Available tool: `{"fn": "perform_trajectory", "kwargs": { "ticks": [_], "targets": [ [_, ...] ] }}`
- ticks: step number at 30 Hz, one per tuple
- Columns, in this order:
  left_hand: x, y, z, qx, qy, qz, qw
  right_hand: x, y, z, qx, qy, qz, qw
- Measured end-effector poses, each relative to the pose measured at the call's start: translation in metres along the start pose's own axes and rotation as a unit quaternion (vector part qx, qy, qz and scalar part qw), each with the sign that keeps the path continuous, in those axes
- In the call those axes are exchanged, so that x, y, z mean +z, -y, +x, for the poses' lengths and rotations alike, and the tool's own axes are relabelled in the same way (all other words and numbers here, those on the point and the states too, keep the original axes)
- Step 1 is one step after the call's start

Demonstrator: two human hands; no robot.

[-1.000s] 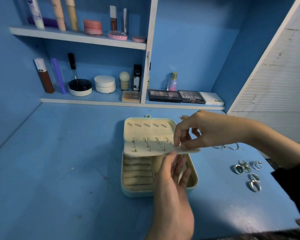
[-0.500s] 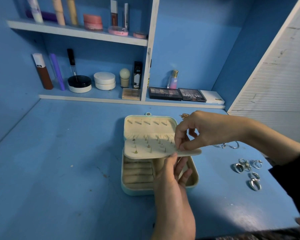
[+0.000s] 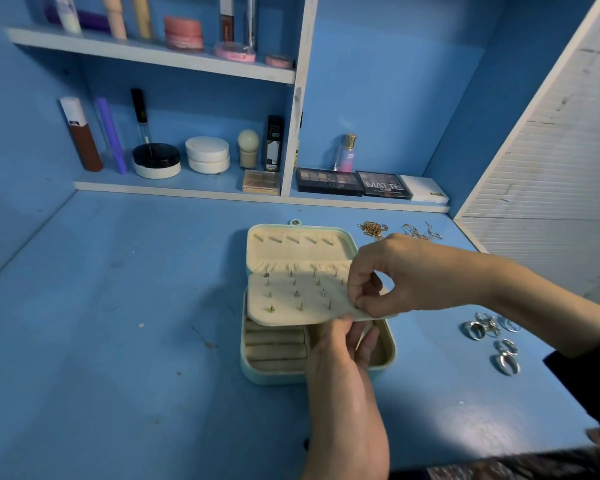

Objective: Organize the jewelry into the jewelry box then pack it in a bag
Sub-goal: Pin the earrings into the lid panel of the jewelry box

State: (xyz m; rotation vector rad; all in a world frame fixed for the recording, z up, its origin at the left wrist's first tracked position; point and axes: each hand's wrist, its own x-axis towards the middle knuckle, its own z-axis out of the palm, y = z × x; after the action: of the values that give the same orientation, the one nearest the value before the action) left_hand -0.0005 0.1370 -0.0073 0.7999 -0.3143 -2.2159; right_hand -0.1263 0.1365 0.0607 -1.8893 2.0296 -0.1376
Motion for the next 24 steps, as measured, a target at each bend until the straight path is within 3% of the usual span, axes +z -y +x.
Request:
{"fn": "perform_trajectory", "kwargs": {
  "ticks": [8,17,24],
  "targets": [
    [-0.001,-0.003,-0.002,-0.02,0.005,0.02,1.0,0.005,0.006,0.001,0.024,-0.01,-0.053,0.998],
    [-0.005,-0.008,-0.005,-0.052,0.034,0.039,0.997,-0.014,-0.007,-0.008,0.004,-0.056,0.01,0.998],
    [-0.004,-0.008,-0.004,-0.063,0.038,0.009,0.997,-0.017,-0.017,-0.014,0.031,0.024,0.02,0.999]
  ]
}}
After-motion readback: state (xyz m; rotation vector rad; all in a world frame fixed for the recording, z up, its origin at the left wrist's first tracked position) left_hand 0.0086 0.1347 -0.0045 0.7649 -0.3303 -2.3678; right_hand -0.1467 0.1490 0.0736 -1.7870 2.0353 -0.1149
